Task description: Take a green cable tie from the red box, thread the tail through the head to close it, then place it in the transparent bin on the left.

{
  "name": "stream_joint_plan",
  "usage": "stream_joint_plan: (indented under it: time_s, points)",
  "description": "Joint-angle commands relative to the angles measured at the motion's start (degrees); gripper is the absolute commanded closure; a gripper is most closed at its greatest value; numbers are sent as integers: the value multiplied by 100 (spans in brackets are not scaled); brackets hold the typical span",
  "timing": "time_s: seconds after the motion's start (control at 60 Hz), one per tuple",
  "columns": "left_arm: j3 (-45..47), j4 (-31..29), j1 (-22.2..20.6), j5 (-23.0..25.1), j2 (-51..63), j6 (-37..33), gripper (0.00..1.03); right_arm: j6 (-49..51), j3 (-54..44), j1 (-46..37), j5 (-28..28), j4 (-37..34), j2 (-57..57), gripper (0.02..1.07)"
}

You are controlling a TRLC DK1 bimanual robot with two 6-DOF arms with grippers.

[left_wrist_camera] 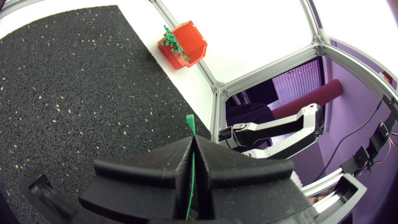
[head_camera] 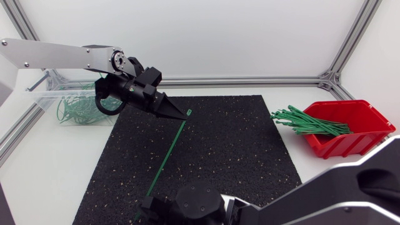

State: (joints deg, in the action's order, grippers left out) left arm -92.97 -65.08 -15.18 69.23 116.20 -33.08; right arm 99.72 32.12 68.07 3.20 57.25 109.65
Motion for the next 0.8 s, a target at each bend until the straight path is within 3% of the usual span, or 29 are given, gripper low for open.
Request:
stream_joint_plan:
  time_s: [0.0,0.567,0.783]
  points:
    - [-81,-84,-46,82,148,-155,100,170,-162,-40,-13,-13,110,67]
    - [-72,-84,-55,82,148,-155,100,742,242,-822,-48,-21,751,67]
    - [-72,-84,-38,82,140,-164,100,900,-21,-1015,67,-39,584,67]
